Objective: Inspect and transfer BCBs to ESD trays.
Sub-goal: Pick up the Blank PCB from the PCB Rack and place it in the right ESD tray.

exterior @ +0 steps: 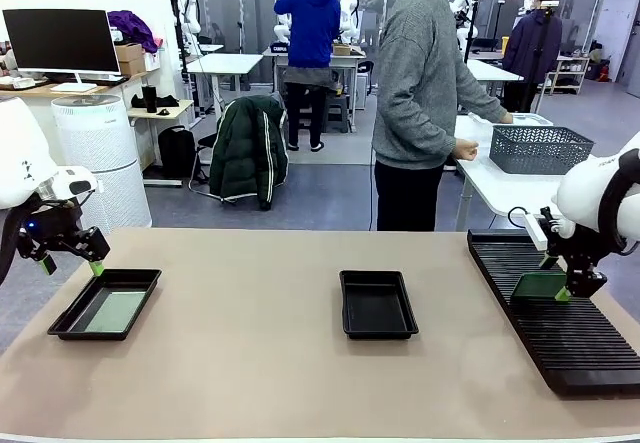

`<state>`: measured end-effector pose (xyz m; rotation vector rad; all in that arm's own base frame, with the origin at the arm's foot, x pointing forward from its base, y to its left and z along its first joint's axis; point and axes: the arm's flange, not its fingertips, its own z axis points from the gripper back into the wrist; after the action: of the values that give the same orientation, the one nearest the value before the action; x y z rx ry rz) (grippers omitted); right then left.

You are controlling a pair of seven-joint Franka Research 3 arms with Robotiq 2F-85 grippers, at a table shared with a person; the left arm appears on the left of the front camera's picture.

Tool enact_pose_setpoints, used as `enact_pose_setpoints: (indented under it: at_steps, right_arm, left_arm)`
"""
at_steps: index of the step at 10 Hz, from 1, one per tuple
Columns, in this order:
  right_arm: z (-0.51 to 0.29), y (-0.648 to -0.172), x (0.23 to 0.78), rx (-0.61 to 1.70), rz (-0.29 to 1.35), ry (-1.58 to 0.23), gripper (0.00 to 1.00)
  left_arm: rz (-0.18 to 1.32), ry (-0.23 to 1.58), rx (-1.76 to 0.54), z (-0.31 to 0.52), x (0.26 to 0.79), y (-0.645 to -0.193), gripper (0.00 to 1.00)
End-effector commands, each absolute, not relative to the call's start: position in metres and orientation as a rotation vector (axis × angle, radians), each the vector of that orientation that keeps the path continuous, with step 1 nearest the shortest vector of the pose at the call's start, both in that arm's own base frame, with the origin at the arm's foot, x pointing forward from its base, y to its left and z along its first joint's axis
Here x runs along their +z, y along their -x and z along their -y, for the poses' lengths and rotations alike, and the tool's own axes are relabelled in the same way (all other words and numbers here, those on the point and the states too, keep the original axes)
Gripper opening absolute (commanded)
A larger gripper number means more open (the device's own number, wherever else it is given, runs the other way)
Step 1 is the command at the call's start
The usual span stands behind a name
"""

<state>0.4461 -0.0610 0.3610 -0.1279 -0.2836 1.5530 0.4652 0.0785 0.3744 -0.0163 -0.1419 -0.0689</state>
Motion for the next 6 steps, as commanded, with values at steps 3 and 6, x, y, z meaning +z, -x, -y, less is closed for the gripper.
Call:
enact_pose_setpoints:
  at_steps: [3,6]
  right_arm:
    - [0.0574,-0.4498,0.3604,1.536,0.256,0.167,0.73]
    - [0.0549,-0.4523,0.3632,1.538,0.23,0.178,0.63]
  left_arm:
    - [0.145,0.017,-0.068,-0.079,0.3741,-0.4655,1.0]
    - [0.145,0.017,-0.068,-0.079,0.3741,-0.4655,1.0]
